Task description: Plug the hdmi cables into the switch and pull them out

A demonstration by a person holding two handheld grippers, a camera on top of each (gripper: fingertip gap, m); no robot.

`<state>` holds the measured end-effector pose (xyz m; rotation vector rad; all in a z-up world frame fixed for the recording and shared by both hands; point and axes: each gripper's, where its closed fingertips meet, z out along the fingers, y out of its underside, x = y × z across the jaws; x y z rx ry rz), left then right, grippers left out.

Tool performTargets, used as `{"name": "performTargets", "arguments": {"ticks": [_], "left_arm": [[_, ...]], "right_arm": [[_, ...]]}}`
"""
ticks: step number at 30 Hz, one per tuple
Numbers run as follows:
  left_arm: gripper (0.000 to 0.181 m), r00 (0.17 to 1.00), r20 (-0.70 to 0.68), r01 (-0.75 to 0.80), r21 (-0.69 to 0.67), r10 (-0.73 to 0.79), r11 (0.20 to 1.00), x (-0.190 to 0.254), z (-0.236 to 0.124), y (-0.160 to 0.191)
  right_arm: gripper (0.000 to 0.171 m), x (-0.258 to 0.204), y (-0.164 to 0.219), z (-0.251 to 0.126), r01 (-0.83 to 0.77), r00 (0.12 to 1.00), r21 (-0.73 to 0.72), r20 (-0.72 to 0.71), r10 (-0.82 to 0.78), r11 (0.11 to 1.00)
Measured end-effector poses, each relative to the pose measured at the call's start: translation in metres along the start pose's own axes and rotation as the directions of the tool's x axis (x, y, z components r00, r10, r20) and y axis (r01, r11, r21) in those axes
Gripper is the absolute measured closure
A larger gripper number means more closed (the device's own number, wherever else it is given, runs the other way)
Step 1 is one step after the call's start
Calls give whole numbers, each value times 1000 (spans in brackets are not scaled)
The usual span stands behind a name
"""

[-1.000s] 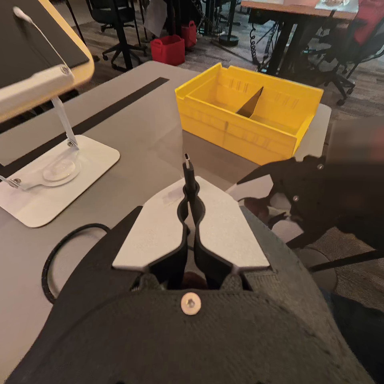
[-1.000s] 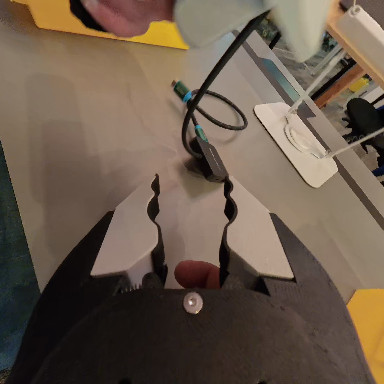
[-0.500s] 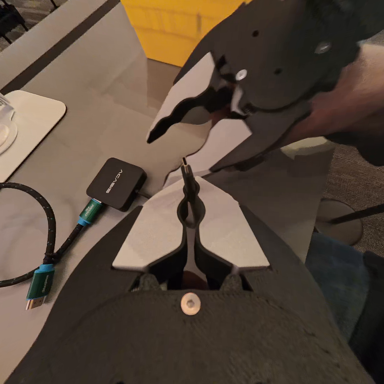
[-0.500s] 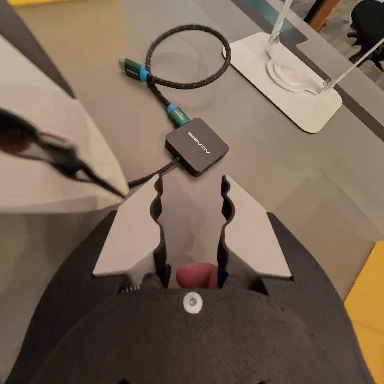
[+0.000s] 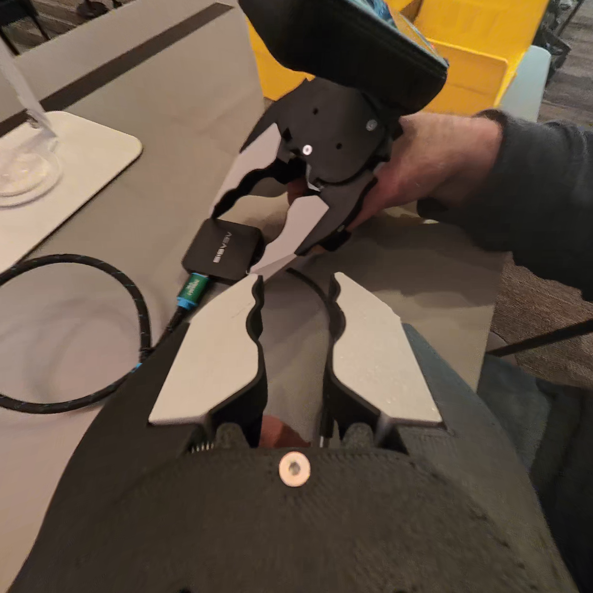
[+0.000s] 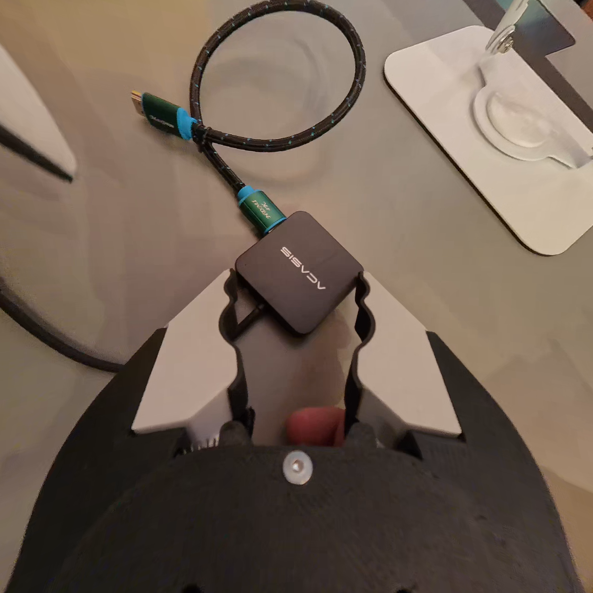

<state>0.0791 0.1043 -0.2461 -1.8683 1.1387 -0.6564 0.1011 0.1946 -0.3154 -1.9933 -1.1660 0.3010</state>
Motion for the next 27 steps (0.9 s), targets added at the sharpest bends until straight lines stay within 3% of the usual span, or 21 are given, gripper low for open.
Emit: {"name": "performTargets", "arguments": {"ticks": [1, 3, 9, 13, 18, 23, 27], "left_arm": [[144, 1000, 17, 2, 1, -2, 1000, -7, -1, -3], [147, 997, 75, -13, -26, 15, 1000, -25, 1, -4], [143, 952, 216, -151, -286, 218, 946, -72, 31, 28], [141, 944, 144, -217, -404, 296, 889, -79, 47, 47], [161, 956, 140, -187, -385, 258, 904, -88, 58, 49], [162, 949, 126, -220, -391, 289, 894, -91, 57, 49], [166, 946, 174, -200, -347, 273, 916, -96, 50, 47]], "right_arm": [[99, 1, 0, 1, 1, 1000, -1, 5, -1, 1000], [99, 1, 0, 1, 6, 1000, 0, 16, -6, 1000], [107, -2, 0, -1, 35, 999, 18, 19, -36, 999], [108, -4, 0, -2, 36, 999, 28, 39, -38, 999], [109, -6, 0, -4, 28, 998, 39, 59, -30, 999], [111, -4, -4, -7, 16, 998, 75, 61, -20, 997], [98, 0, -8, -12, -1, 999, 116, 42, -4, 993]]}}
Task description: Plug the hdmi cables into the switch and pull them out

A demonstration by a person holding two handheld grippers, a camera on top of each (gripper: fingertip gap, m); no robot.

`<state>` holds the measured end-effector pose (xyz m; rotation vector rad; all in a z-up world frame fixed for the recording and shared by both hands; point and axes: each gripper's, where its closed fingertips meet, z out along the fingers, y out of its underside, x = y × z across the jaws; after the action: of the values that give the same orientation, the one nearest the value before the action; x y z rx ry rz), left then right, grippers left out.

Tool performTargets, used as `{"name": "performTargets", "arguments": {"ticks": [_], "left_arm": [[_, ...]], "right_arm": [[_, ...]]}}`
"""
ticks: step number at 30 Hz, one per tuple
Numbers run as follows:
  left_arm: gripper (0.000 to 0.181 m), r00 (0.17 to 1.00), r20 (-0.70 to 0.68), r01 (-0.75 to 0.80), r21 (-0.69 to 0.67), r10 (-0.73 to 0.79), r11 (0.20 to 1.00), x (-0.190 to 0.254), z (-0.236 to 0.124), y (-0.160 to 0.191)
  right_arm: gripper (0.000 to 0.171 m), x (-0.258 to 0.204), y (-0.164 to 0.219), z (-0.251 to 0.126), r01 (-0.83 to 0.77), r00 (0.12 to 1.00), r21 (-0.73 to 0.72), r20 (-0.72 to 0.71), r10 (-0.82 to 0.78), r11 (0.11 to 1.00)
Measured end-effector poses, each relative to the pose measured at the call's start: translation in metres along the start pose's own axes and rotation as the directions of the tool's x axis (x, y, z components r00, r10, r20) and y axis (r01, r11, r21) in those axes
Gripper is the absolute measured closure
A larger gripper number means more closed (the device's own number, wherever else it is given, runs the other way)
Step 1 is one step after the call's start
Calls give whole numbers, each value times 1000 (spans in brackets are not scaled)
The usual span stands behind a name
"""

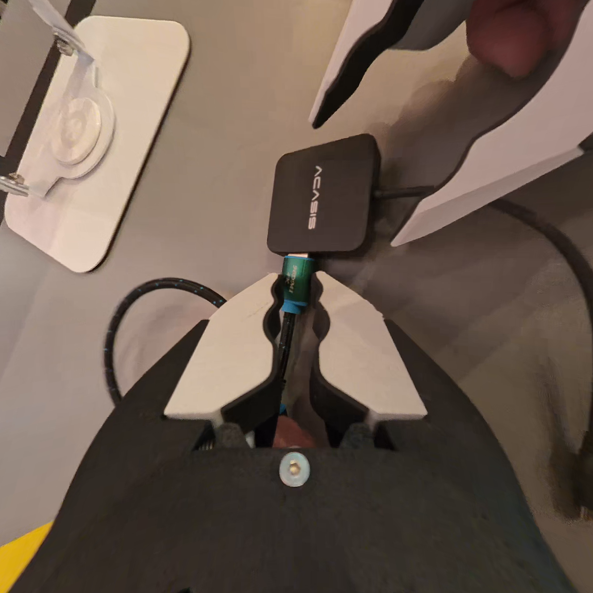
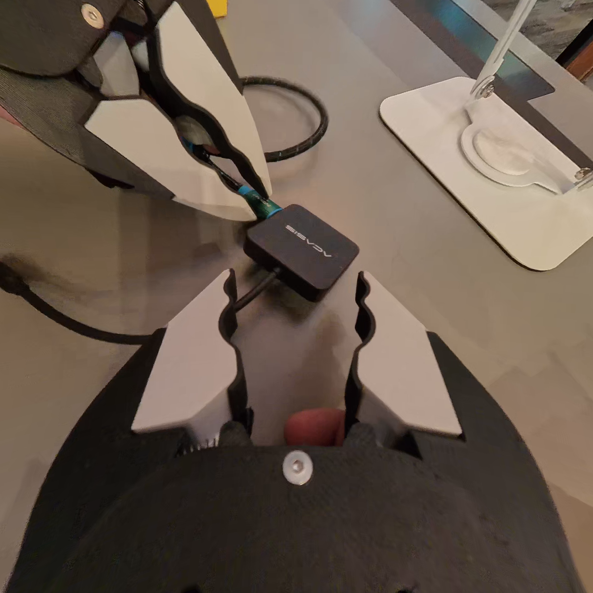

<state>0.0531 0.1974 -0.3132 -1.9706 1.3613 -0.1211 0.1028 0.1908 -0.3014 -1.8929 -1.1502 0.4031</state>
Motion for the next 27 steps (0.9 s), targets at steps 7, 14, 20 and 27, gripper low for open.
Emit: {"name": "performTargets", "arguments": {"ticks": [7, 14, 20, 27], "left_arm": [[171, 998, 22, -59, 19, 58, 998, 0, -15, 3], [172, 997, 53, -59, -12, 60, 998, -9, -26, 6], [181, 993, 73, -83, -95, 90, 992, -3, -30, 7], [181, 998, 55, -40, -86, 45, 996, 3, -36, -6]], "right_arm": [[87, -4, -15, -3, 23, 998, 92, 50, -27, 996], [107, -2, -32, -16, 162, 987, 155, -41, -157, 975], [111, -10, -22, 4, 339, 936, -10, -98, -338, 941], [157, -6, -12, 24, 511, 824, -163, -187, -535, 844]]}}
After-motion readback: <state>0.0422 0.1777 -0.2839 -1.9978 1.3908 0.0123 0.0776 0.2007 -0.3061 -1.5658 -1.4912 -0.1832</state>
